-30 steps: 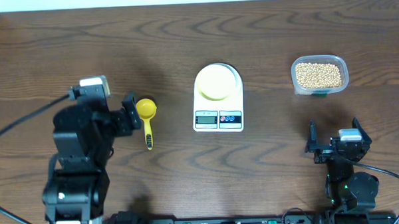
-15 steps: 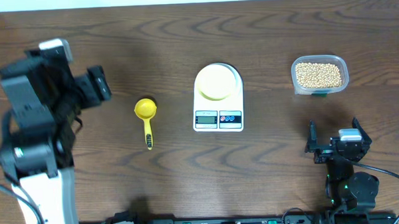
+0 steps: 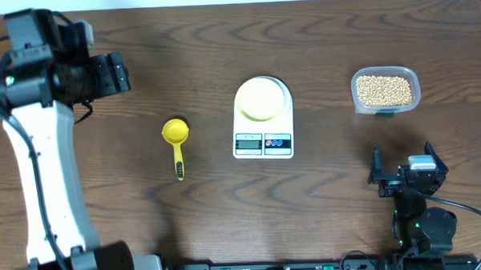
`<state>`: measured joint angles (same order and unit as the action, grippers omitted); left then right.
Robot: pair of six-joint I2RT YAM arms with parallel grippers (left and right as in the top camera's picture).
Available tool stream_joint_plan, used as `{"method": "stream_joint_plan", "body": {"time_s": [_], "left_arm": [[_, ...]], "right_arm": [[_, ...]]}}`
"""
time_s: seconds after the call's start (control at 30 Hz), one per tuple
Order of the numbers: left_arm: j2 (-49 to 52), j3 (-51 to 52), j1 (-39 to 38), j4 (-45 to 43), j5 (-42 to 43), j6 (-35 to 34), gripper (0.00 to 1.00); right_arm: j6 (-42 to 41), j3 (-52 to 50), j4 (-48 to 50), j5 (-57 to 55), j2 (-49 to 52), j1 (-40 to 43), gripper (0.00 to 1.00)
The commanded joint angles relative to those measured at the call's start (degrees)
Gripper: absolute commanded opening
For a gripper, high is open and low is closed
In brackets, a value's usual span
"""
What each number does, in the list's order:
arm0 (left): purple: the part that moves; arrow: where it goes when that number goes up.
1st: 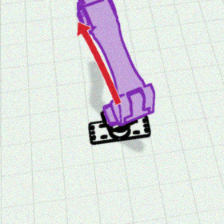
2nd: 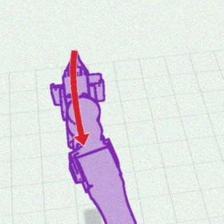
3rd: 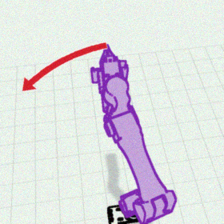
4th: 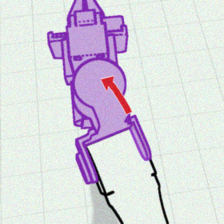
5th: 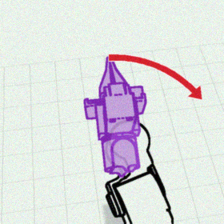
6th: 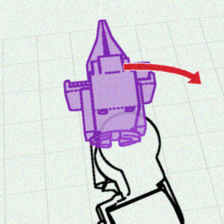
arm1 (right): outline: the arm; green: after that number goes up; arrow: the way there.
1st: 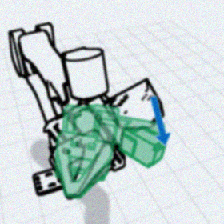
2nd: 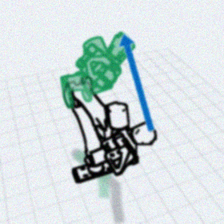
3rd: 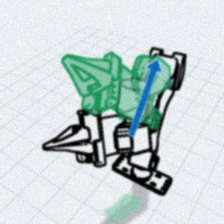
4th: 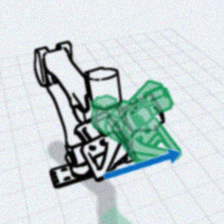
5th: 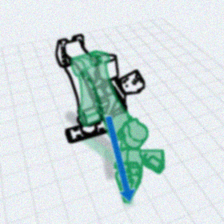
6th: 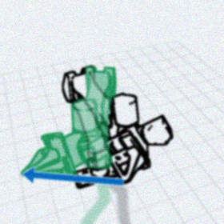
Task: Scoop item into bowl and weigh 50g on scale
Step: 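Raise the left arm and move the left gripper above the yellow scoop, then lower the left gripper onto the yellow scoop's cup rim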
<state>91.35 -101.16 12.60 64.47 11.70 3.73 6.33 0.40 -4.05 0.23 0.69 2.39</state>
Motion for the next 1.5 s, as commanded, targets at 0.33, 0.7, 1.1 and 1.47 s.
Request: {"method": "stream_joint_plan", "body": {"time_s": [0.33, 0.7, 1.1, 1.47], "left_arm": [[11.91, -1.36, 0.17, 3.23, 0.33, 1.6, 0.87], [18.45, -1.29, -2.23, 3.63, 0.31, 1.62, 0.87], [24.9, -1.05, -4.24, 3.91, 0.28, 1.62, 0.87], [25.14, 2.69, -4.37, 3.78, 0.35, 1.57, 0.87]], "right_arm": [[0.39, -0.09, -0.28, -0.26, -0.35, -0.24, 0.99], [0.39, -0.09, -0.26, -0.26, -0.35, -0.24, 0.99], [0.39, -0.09, -0.26, -0.26, -0.35, -0.24, 0.99], [0.39, -0.09, -0.26, -0.26, -0.35, -0.24, 0.99]]}}
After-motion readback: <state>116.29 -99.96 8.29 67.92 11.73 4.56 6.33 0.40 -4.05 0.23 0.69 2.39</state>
